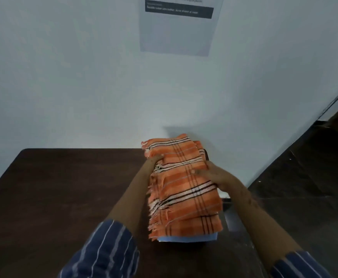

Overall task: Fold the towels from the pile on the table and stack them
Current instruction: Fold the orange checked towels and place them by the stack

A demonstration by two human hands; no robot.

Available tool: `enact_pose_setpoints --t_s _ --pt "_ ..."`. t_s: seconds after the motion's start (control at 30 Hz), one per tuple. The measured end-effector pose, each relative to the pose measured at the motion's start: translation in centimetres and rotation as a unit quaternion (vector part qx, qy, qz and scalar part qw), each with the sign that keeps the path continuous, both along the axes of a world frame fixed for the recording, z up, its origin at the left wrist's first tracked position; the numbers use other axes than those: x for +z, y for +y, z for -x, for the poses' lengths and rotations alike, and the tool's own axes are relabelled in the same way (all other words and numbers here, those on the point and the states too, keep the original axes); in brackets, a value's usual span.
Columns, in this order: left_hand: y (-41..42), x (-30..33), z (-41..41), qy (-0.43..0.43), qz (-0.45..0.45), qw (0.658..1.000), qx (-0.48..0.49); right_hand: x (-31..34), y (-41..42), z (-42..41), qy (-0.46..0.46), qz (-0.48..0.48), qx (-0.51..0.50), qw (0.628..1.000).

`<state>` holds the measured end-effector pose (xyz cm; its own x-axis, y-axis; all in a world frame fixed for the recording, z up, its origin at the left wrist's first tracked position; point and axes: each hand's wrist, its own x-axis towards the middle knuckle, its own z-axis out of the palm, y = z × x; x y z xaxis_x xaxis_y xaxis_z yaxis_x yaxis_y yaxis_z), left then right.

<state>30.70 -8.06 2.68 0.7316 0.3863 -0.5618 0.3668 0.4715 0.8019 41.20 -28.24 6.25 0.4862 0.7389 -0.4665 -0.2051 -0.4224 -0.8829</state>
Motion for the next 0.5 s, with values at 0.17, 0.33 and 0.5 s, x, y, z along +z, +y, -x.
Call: enact_pose_setpoints --t_s 0.17,0.33,0.5 --pt "1.6 0.9 -0.8 -0.129 -0.005 0.992 -0.009 0.8 -0.4 0.5 0.028 -0.039 -0.044 0.998" --pt "1.4 0.3 -2.8 -0.084 -0.105 0.99 -0.036 -1.6 -1.4 2.1 -0.043 -0.003 -0.088 0.995" --pt "-0.1 -1.0 -3.3 0.0 -0.21 0.977 0.045 -2.9 -1.7 2.8 -0.115 0.04 -0.107 0.987"
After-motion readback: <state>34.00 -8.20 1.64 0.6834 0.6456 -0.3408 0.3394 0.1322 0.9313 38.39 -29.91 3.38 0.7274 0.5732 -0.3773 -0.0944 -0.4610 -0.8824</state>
